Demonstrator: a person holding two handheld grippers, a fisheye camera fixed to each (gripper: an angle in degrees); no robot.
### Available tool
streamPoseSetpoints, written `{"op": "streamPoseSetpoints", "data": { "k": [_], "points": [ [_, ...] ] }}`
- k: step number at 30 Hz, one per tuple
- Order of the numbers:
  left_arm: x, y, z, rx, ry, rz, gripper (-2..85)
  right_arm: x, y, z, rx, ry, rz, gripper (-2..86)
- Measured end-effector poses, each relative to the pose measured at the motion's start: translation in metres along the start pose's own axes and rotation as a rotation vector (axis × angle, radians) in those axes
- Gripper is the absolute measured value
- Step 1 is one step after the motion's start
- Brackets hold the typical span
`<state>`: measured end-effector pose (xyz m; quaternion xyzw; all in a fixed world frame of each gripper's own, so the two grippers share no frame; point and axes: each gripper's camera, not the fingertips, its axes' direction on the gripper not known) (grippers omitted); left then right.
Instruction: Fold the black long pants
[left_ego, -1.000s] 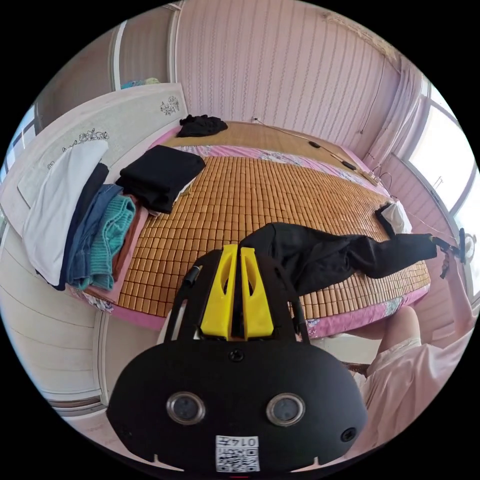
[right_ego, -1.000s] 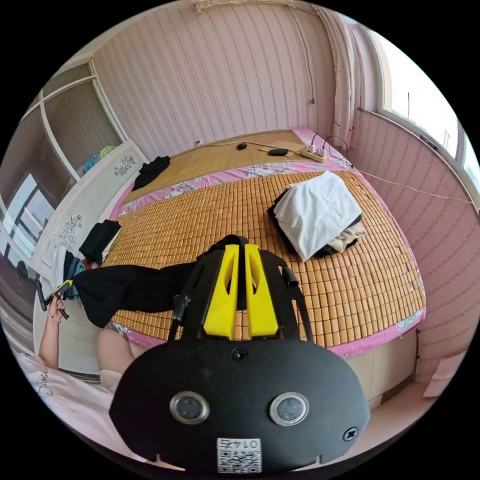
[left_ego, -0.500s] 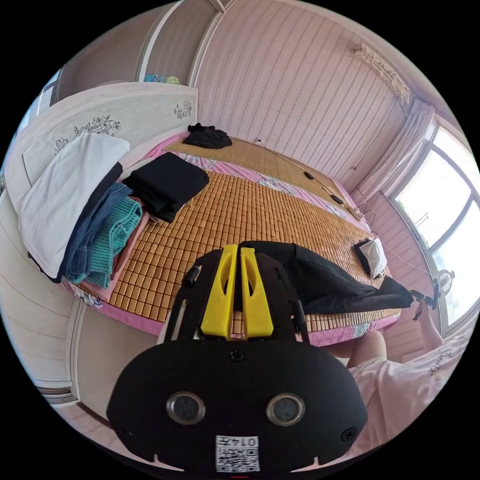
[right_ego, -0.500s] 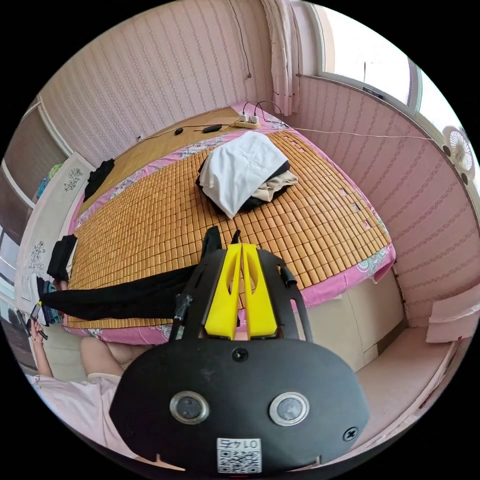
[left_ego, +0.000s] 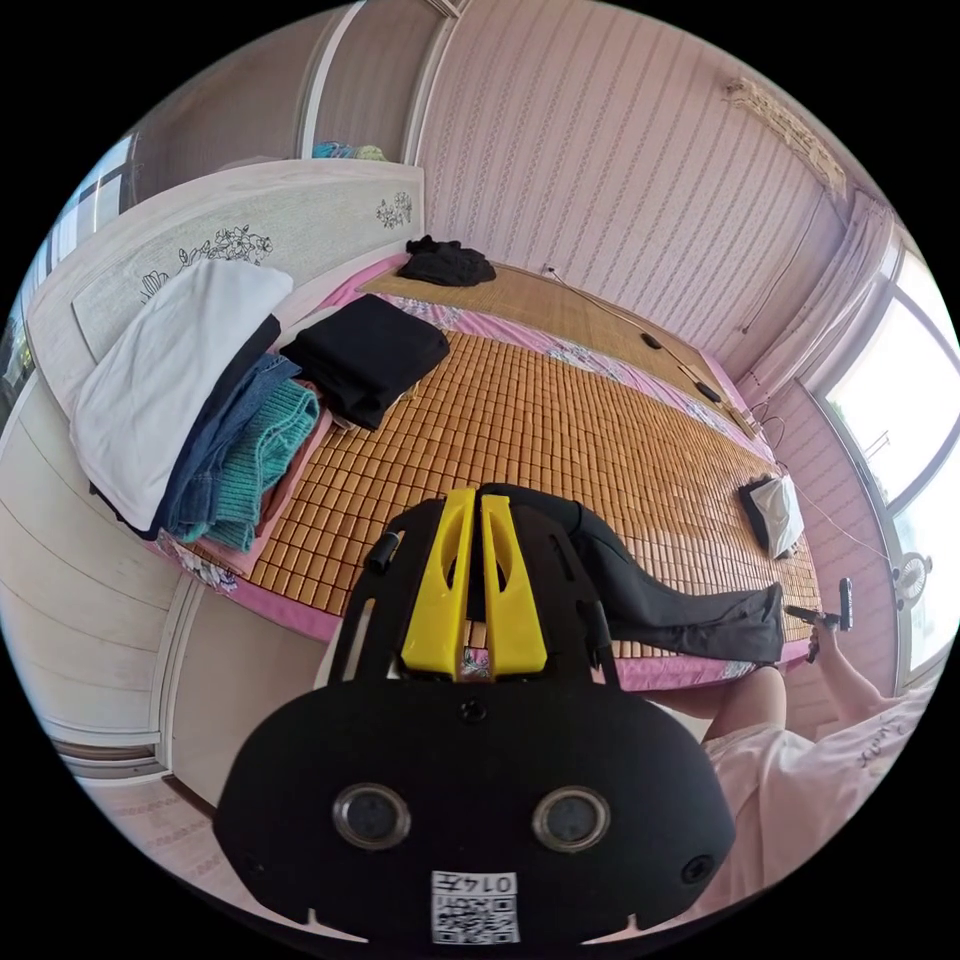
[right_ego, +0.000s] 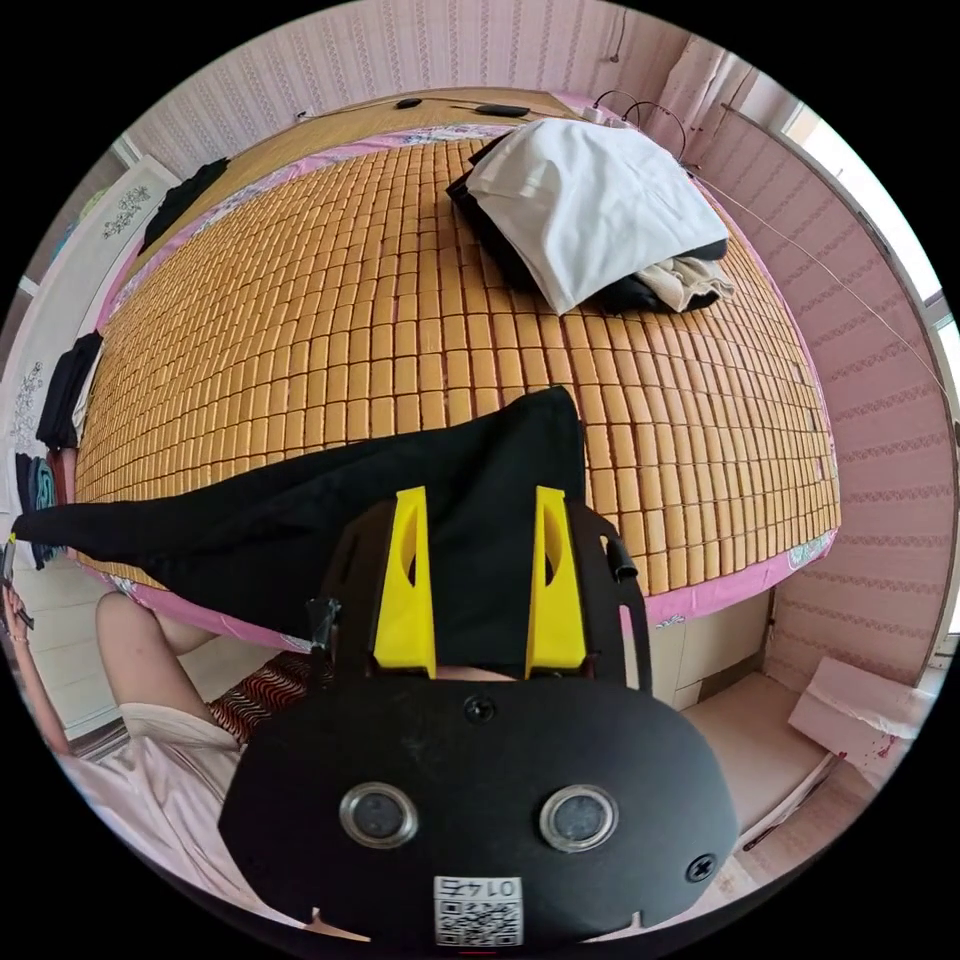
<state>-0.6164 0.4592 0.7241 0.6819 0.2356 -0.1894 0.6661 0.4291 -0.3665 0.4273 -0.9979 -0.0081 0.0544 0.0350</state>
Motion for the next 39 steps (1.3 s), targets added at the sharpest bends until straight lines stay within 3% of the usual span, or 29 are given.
{"op": "streamPoseSetpoints", "data": {
  "k": [7,9,13,15,18,25,28,30,34,37,39],
  "points": [
    [-0.003,-0.002,-0.017,-0.018,-0.034,-0.001,-1.0,-0.017,-0.052,0.049,-0.119,-0.038,0.085,10.6],
    [-0.002,-0.003,-0.017,-0.026,-0.043,0.004,-1.0,-0.018,-0.055,0.044,-0.07,-0.066,0.089,3.0],
    [0.001,-0.009,-0.017,-0.023,-0.05,0.016,-1.0,0.003,-0.041,0.01,0.062,-0.19,0.101,1.6],
    [0.003,-0.012,-0.016,-0.025,-0.055,0.03,-1.0,0.032,-0.004,-0.032,0.221,-0.358,0.113,1.1],
    [0.006,-0.013,-0.01,-0.047,-0.065,0.055,-1.0,0.065,0.062,-0.063,0.296,-0.445,0.164,0.5],
    [0.009,-0.011,0.012,-0.09,-0.022,0.025,-1.0,0.108,0.156,-0.025,0.04,-0.299,0.413,-0.3],
    [0.018,-0.013,0.015,-0.106,-0.041,0.05,-1.0,0.117,0.158,-0.026,-0.048,-0.125,0.491,0.7],
    [0.023,-0.014,0.016,-0.115,-0.057,0.063,-1.0,0.109,0.136,-0.04,0.017,-0.02,0.448,2.7],
    [0.031,-0.017,0.016,-0.094,-0.057,0.051,-1.0,0.071,0.07,-0.027,0.057,-0.122,0.254,10.1],
    [0.04,-0.021,0.015,-0.097,-0.069,0.065,-1.0,0.02,0.015,0.019,-0.042,-0.249,0.094,12.7],
    [0.046,-0.022,0.014,-0.092,-0.083,0.077,-1.0,-0.01,-0.01,0.05,-0.14,-0.129,0.044,9.3]
  ]
}}
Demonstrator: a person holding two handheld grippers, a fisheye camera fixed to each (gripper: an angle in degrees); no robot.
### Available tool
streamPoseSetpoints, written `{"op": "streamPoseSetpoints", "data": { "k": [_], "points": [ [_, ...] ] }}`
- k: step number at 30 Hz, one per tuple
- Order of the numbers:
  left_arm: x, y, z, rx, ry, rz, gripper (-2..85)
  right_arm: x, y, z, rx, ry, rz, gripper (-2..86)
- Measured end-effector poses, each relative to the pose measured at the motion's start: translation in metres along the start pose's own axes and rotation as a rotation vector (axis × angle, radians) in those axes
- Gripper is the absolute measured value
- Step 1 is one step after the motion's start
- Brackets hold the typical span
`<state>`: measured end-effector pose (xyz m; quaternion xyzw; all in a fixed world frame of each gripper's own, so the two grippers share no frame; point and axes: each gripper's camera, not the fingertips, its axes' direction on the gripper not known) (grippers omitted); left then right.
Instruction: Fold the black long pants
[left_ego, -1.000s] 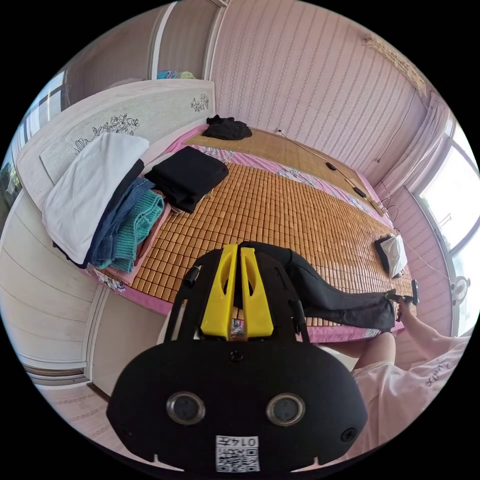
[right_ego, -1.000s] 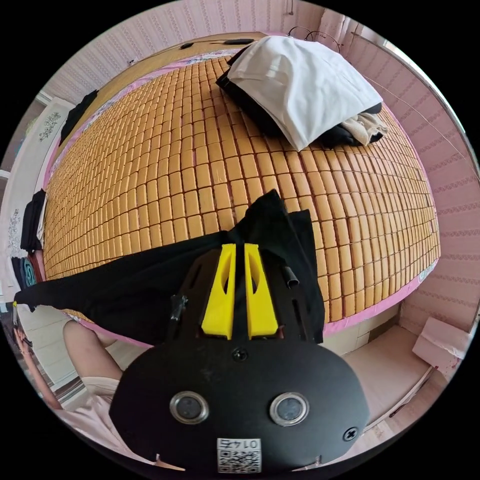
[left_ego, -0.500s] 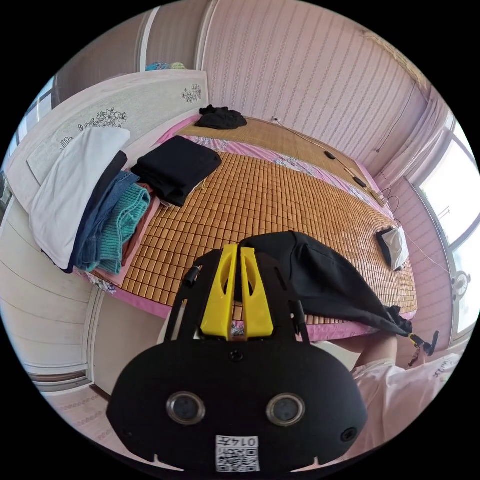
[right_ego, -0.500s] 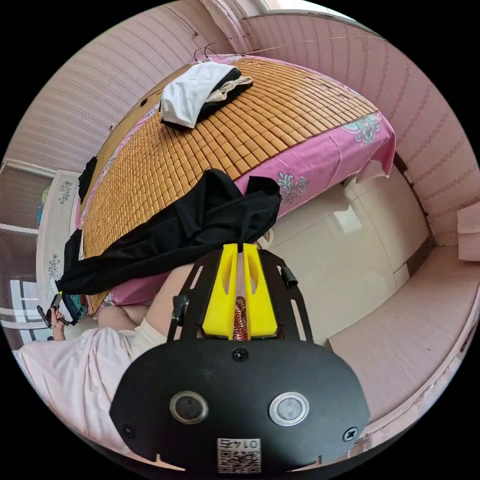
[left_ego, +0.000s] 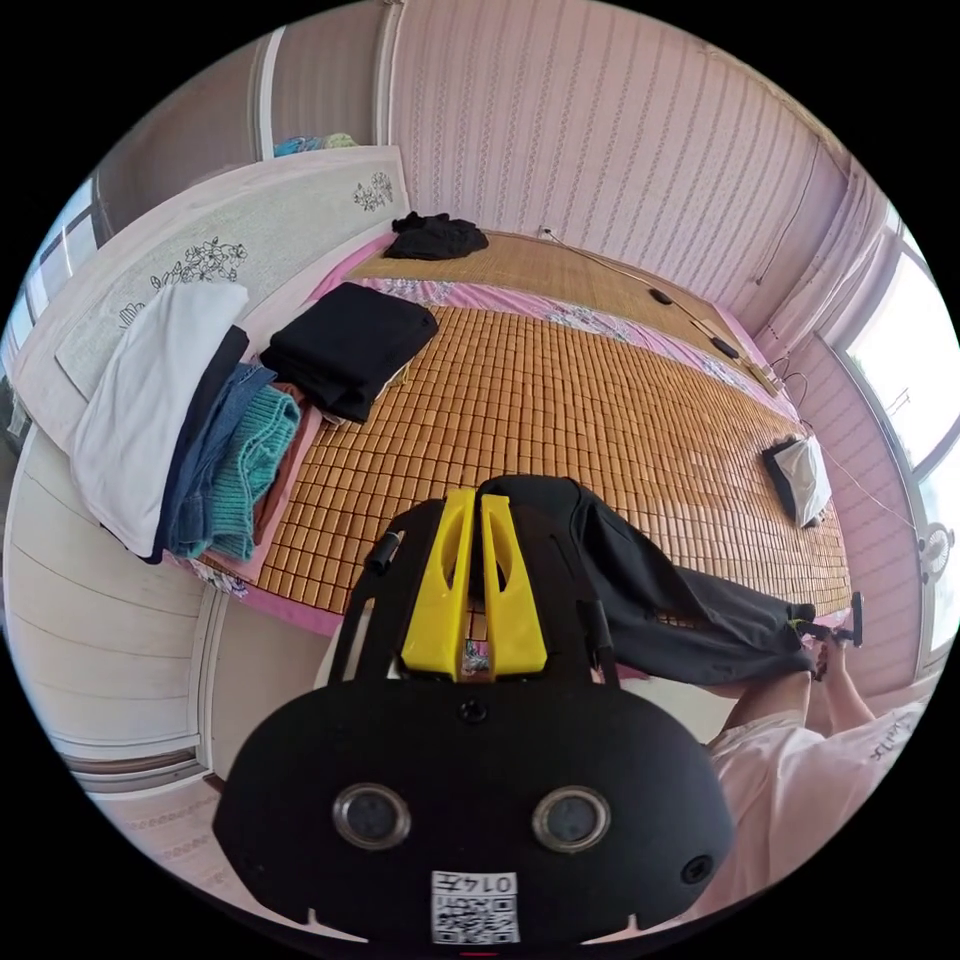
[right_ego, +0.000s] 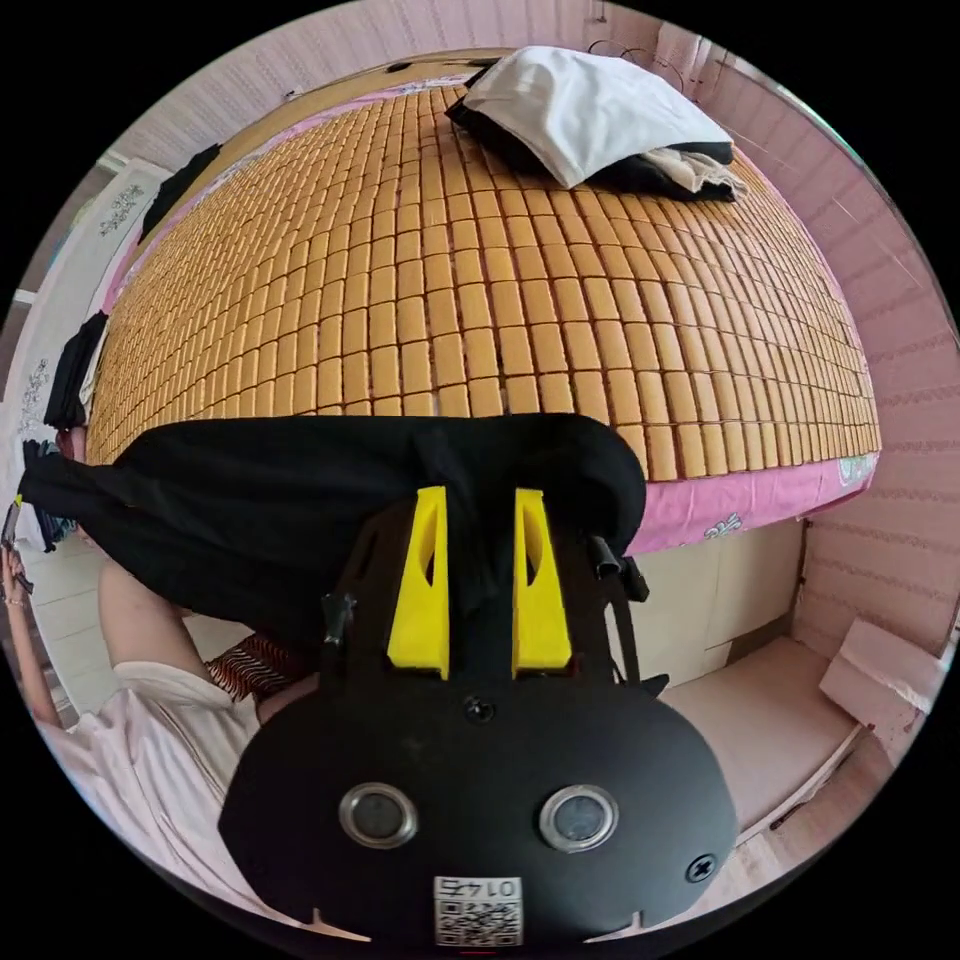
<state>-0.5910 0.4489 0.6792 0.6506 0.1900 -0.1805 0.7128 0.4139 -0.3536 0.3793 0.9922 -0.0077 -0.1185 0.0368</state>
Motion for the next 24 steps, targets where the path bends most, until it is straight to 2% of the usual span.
{"op": "streamPoseSetpoints", "data": {
  "k": [2,4,7,12,15,17,20,24],
  "points": [
    [0.003,-0.001,-0.004,0.017,-0.014,-0.002,-1.0,-0.005,-0.004,-0.009,0.062,0.059,-0.016,2.8],
    [0.005,-0.001,-0.013,0.074,-0.051,-0.013,-1.0,0.001,-0.006,-0.026,0.095,0.037,-0.017,1.9],
    [0.002,-0.006,-0.022,0.133,-0.074,-0.055,-1.0,0.019,-0.011,-0.078,0.245,-0.025,0.009,1.3],
    [-0.008,-0.026,-0.039,0.19,-0.124,-0.109,-1.0,0.018,-0.061,-0.175,0.446,-0.089,-0.022,1.1],
    [-0.023,-0.042,-0.047,0.228,-0.171,-0.163,-1.0,-0.002,-0.111,-0.196,0.428,-0.096,-0.071,1.4],
    [-0.032,-0.058,-0.036,0.193,-0.166,-0.175,-1.0,-0.015,-0.148,-0.192,0.381,-0.105,-0.091,1.7],
    [-0.037,-0.092,0.017,0.09,-0.151,-0.186,-0.8,-0.041,-0.219,-0.158,0.247,-0.122,-0.097,2.9],
    [-0.037,-0.112,0.119,0.001,-0.138,-0.315,0.2,-0.051,-0.285,-0.106,0.195,-0.185,0.071,9.8]
  ]
}}
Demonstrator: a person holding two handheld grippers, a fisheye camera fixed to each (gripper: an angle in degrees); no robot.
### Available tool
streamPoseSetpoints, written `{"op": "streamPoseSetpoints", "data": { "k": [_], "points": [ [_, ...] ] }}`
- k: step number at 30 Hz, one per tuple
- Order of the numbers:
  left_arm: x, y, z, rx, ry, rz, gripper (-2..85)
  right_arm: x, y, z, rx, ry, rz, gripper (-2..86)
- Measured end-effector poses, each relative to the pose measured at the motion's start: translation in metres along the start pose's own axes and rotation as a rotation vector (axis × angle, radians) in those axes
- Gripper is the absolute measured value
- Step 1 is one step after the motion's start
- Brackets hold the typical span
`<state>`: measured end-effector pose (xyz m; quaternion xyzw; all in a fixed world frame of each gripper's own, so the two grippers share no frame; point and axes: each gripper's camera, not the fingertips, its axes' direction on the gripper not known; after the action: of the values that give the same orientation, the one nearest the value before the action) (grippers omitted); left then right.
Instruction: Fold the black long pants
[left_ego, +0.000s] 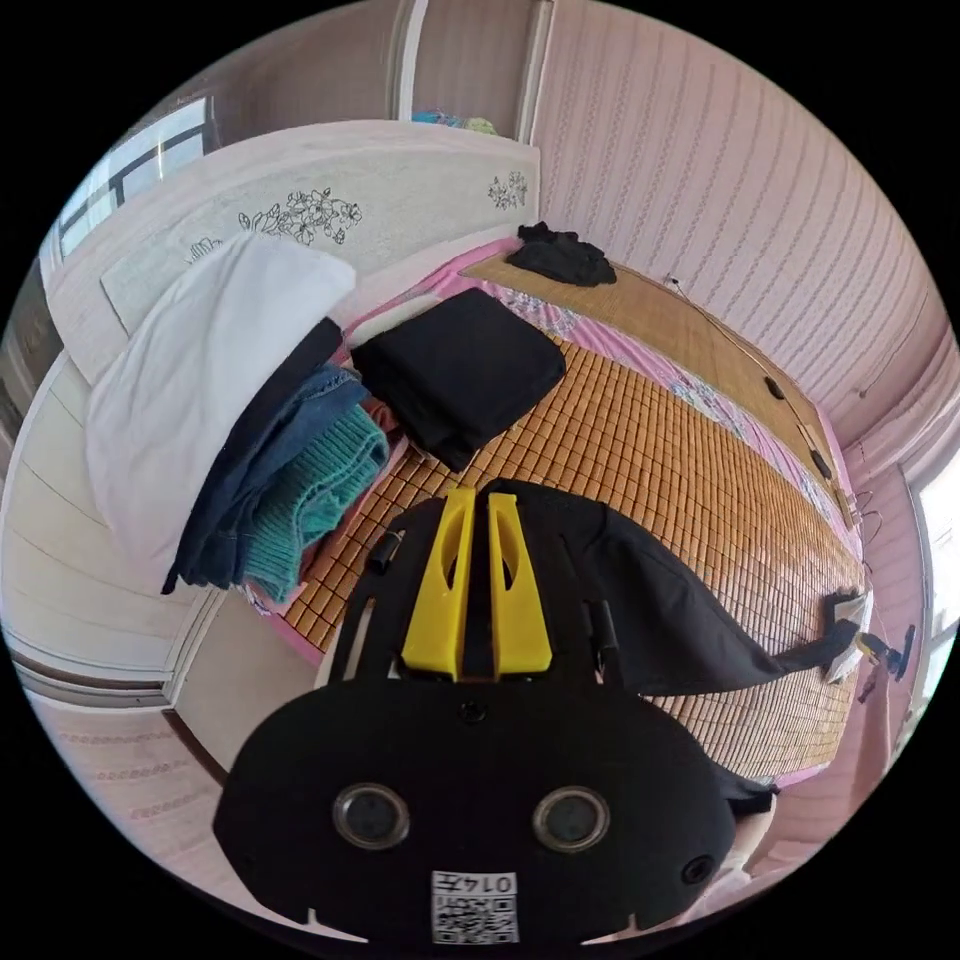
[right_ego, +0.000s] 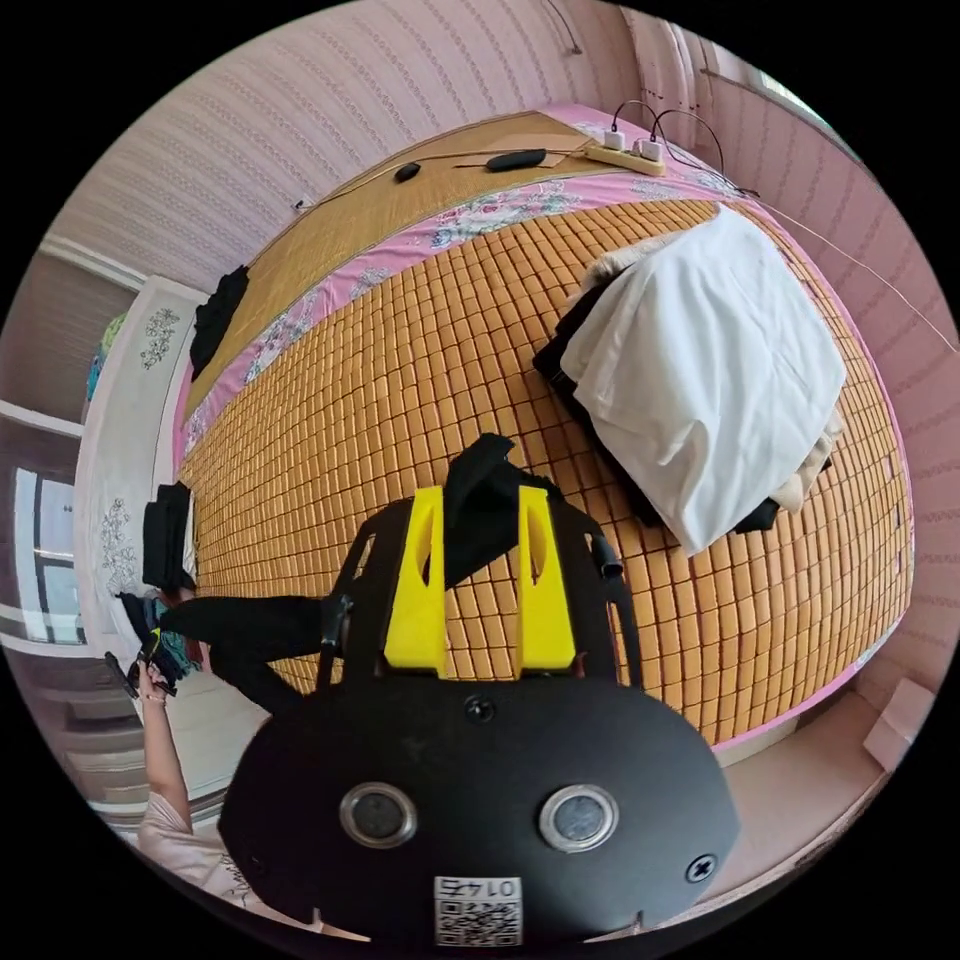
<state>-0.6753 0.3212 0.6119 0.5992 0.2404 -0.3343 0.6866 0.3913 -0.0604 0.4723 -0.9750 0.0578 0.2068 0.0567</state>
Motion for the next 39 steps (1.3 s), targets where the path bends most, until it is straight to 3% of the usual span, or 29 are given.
{"op": "streamPoseSetpoints", "data": {
  "k": [5,9,13,16,19,22,28,32,34,36,39],
  "points": [
    [0.037,0.026,0.048,-0.065,-0.022,0.123,1.0,0.011,0.033,0.012,-0.015,-0.067,-0.096,11.4],
    [0.098,0.084,0.058,-0.148,0.103,0.412,2.1,0.038,0.119,0.024,-0.176,0.017,-0.222,12.6],
    [0.192,0.165,0.072,-0.266,0.28,0.688,4.9,0.066,0.191,0.036,-0.304,0.008,-0.193,14.4],
    [0.26,0.207,0.093,-0.32,0.365,0.783,6.4,0.077,0.222,0.052,-0.374,0.04,-0.182,14.6],
    [0.323,0.232,0.121,-0.408,0.422,0.858,8.2,0.079,0.232,0.066,-0.413,0.104,-0.178,5.7],
    [0.368,0.25,0.15,-0.459,0.272,0.971,8.8,0.082,0.237,0.058,-0.358,0.171,-0.208,0.4],
    [0.399,0.257,0.159,-0.442,0.221,1.04,1.3,0.106,0.239,0.017,-0.202,0.123,-0.173,1.0],
    [0.406,0.265,0.165,-0.425,0.229,1.017,-0.6,0.126,0.235,0.042,-0.253,-0.016,-0.075,14.4],
    [0.409,0.266,0.169,-0.434,0.234,0.983,-0.8,0.129,0.235,0.066,-0.331,-0.065,-0.058,13.3],
    [0.41,0.267,0.172,-0.445,0.245,0.947,-0.9,0.126,0.24,0.078,-0.308,0.049,-0.104,3.6],
    [0.41,0.267,0.166,-0.42,0.272,0.92,-0.9,0.125,0.247,0.067,-0.26,-0.031,-0.128,2.2]
  ]
}}
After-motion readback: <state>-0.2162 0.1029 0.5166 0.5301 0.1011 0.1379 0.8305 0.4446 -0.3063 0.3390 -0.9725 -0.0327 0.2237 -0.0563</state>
